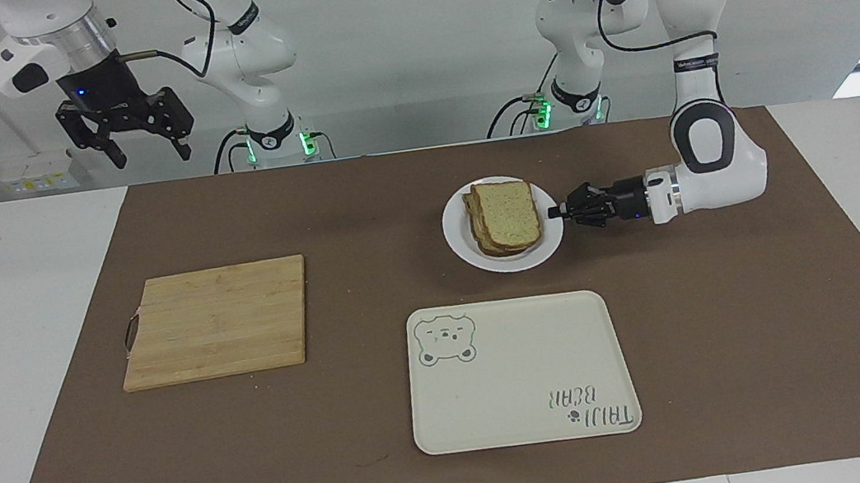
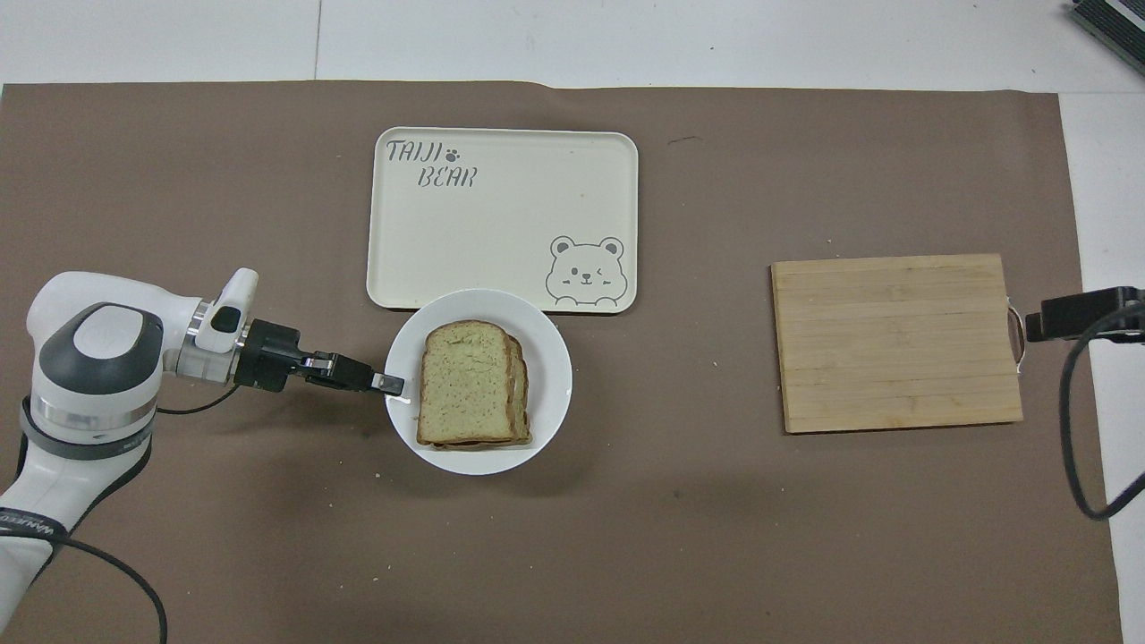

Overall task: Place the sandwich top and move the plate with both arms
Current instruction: 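Slide the white plate with the left gripper onto the bear tray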

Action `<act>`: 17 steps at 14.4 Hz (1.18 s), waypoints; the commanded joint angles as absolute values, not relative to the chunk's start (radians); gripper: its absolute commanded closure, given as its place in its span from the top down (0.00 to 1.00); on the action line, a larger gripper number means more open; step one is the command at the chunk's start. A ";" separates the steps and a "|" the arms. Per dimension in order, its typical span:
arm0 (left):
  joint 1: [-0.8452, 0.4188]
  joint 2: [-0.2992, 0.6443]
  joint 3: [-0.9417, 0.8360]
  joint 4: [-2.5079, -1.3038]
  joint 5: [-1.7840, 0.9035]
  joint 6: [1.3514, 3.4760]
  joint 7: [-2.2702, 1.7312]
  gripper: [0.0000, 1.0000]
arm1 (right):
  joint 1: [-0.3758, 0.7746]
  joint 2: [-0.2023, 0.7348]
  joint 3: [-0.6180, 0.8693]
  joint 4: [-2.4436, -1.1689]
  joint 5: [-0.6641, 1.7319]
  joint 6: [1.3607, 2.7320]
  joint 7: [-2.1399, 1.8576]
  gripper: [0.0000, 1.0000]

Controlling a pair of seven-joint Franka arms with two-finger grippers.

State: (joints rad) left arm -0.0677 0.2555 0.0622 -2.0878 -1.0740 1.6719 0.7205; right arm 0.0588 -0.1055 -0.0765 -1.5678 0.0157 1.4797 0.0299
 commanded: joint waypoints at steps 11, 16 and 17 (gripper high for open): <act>-0.067 0.604 0.046 -1.415 -1.068 1.605 0.345 0.00 | -0.006 -0.118 -0.072 -1.595 -0.040 1.479 -0.041 1.00; -0.068 0.730 0.038 -1.252 -1.063 1.627 0.304 0.00 | -0.005 -0.124 -0.069 -1.603 -0.026 1.483 -0.040 1.00; -0.066 0.764 0.031 -1.244 -1.063 1.629 0.304 0.00 | -0.005 -0.124 -0.069 -1.603 -0.028 1.489 -0.040 1.00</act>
